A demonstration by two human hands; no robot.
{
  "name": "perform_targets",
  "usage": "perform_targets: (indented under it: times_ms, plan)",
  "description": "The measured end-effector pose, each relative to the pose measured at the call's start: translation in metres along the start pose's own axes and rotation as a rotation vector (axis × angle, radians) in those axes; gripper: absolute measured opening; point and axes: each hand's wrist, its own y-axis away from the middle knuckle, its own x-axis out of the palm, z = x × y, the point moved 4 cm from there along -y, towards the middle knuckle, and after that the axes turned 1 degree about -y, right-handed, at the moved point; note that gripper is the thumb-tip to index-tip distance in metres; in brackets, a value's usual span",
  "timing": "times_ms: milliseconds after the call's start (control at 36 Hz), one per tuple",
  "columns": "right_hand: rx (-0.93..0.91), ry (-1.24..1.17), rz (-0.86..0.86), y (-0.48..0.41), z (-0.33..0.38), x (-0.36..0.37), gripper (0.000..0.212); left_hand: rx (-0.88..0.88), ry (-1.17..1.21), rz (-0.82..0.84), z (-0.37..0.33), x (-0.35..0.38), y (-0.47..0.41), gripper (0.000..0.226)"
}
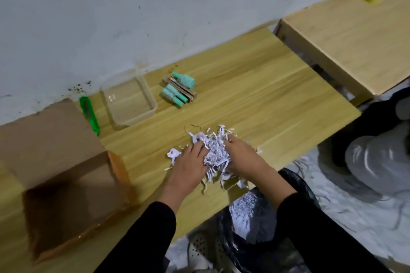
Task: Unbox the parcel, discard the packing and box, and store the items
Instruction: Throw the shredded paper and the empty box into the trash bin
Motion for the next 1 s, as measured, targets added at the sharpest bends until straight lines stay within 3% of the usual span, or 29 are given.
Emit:
perform_targets:
  times_ms: [111,194,417,556,639,861,1000]
  plan:
    - [0.083,-0.041,-0.006,0.017,-0.009,-0.008,0.055,0.031,0.201,0.097,-0.021,-0.012,-0.002,0.042]
    - [0.135,-0.074,-0.091,0.038,-0.025,-0.027,0.052,0.111,0.243,0.072,-0.05,-0.023,-0.007,0.036]
    - [0.372,-0.145,-0.243,0.135,-0.102,-0.074,0.044,0.398,0.251,0.064,-0.172,-0.03,-0.021,0.042]
    - [0.52,-0.183,-0.288,0.202,-0.141,-0.064,0.033,0.507,0.19,0.119,-0.236,-0.001,-0.018,0.049]
    - [0.588,-0.236,-0.249,0.228,-0.159,-0.041,0.025,0.536,0.184,0.18,-0.26,0.026,-0.012,0.043]
    - [0.629,-0.414,-0.124,0.252,-0.182,0.023,0.079,0.519,0.029,0.283,-0.272,0.073,0.002,0.054]
    - [0.571,-0.482,-0.059,0.249,-0.181,0.035,0.087,0.499,-0.054,0.308,-0.262,0.083,0.0,0.057]
